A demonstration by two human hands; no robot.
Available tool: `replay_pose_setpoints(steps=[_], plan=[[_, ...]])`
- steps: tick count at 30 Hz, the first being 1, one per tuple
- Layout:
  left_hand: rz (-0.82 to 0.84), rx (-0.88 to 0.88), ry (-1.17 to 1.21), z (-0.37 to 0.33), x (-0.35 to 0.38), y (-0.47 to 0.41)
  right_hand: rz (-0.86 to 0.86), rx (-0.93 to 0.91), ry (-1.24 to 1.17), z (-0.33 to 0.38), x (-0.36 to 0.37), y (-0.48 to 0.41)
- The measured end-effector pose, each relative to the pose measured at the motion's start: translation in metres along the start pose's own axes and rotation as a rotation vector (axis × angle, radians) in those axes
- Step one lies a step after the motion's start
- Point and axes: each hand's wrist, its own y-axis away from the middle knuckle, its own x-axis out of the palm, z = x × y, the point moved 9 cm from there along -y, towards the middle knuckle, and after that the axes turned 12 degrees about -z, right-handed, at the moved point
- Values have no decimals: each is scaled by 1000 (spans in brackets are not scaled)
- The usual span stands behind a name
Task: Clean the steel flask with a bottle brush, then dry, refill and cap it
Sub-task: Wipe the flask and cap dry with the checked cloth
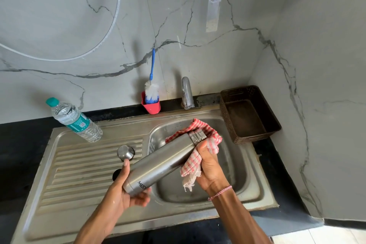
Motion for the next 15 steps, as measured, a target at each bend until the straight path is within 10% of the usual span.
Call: replay_pose_setpoints(steps=[6, 15], plan=[[-216, 529, -190, -25, -4, 14, -4, 13, -62, -4, -3, -4], [37, 57, -86, -33, 17, -5, -110, 26, -108, -8, -35, -17]])
